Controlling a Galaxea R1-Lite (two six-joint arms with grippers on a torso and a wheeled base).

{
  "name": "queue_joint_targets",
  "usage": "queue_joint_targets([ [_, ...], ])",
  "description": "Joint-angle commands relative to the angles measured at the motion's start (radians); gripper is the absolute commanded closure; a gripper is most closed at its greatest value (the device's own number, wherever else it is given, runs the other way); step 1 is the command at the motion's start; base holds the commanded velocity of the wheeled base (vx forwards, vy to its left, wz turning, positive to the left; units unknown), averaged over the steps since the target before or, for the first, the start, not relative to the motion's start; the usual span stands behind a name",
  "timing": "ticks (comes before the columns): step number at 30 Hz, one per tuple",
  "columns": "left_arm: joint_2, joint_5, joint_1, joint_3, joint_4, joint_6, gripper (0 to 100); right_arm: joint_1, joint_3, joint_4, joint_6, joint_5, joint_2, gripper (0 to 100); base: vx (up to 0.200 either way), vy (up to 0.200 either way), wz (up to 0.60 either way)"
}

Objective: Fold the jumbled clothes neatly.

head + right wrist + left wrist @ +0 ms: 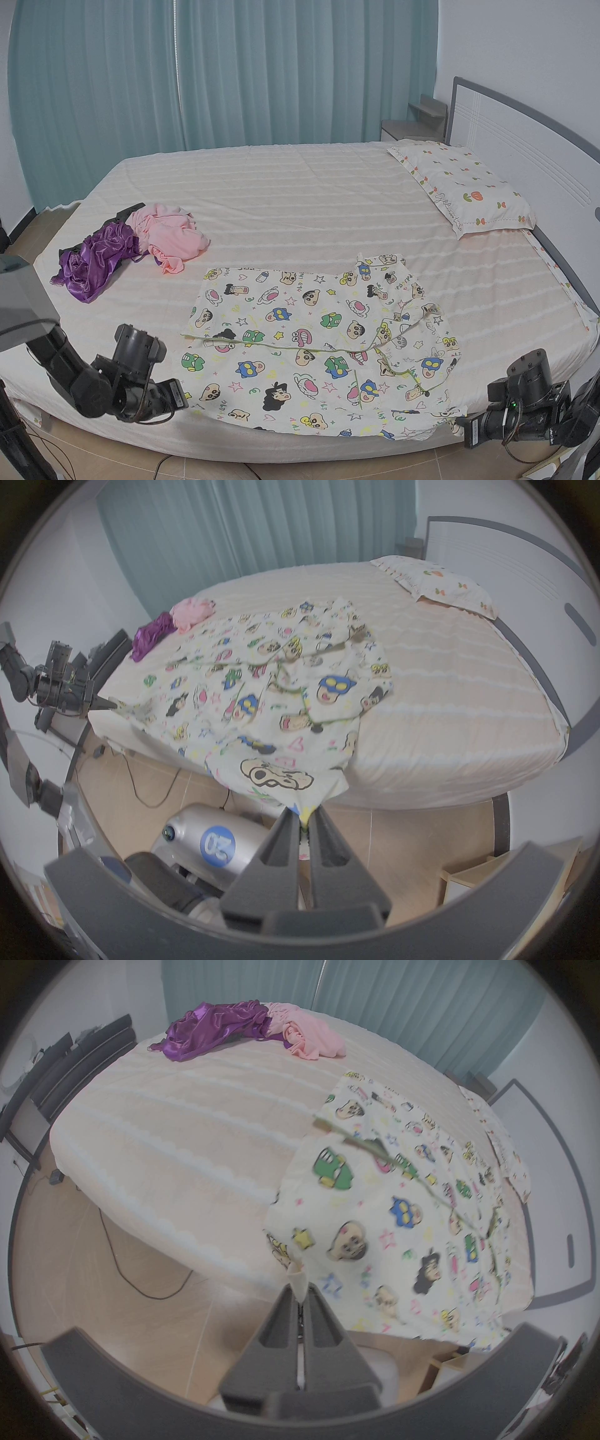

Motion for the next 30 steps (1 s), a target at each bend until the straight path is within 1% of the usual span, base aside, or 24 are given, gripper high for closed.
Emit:
queue_joint_targets([
  [1,-0.023,-0.037,0.01,-0.183,0.117,-0.028,100,-0.089,-0.083,-0.005,-0.001,0.055,-0.016,100,0.0,0.0,0.0],
  [7,0.043,-0.037,0.022,-0.25,0.145,-0.028,100,-0.13,-0.137,-0.006,-0.002,0.082,0.03,100,0.0,0.0,0.0],
  [13,0.076,-0.046,0.056,-0.313,0.168,-0.031,100,-0.178,-0.189,-0.006,-0.004,0.139,0.043,100,0.0,0.0,0.0],
  [15,0.083,-0.05,0.068,-0.329,0.169,-0.043,100,-0.195,-0.205,-0.006,-0.005,0.147,0.056,100,0.0,0.0,0.0],
  [17,0.083,-0.05,0.068,-0.329,0.169,-0.043,100,-0.195,-0.205,-0.006,-0.005,0.147,0.056,100,0.0,0.0,0.0],
  [18,0.081,-0.067,0.091,-0.347,0.168,-0.069,100,-0.221,-0.221,-0.008,-0.016,0.153,0.085,100,0.0,0.0,0.0],
  [19,0.081,-0.067,0.094,-0.349,0.168,-0.071,100,-0.222,-0.223,-0.008,-0.021,0.153,0.088,100,0.0,0.0,0.0],
  [21,0.083,-0.073,0.105,-0.355,0.168,-0.074,100,-0.244,-0.228,-0.015,-0.059,0.185,0.111,100,0.0,0.0,0.0],
  [23,0.084,-0.075,0.111,-0.361,0.168,-0.074,100,-0.258,-0.234,-0.032,-0.064,0.211,0.122,100,0.0,0.0,0.0],
  [24,0.086,-0.075,0.113,-0.361,0.168,-0.074,100,-0.258,-0.234,-0.034,-0.064,0.213,0.123,100,0.0,0.0,0.0],
  [27,0.099,-0.075,0.126,-0.388,0.168,-0.077,100,-0.265,-0.235,-0.107,-0.064,0.24,0.16,100,0.0,0.0,0.0],
  [30,0.118,-0.073,0.136,-0.402,0.168,-0.077,100,-0.271,-0.235,-0.201,-0.061,0.248,0.2,100,0.0,0.0,0.0],
])
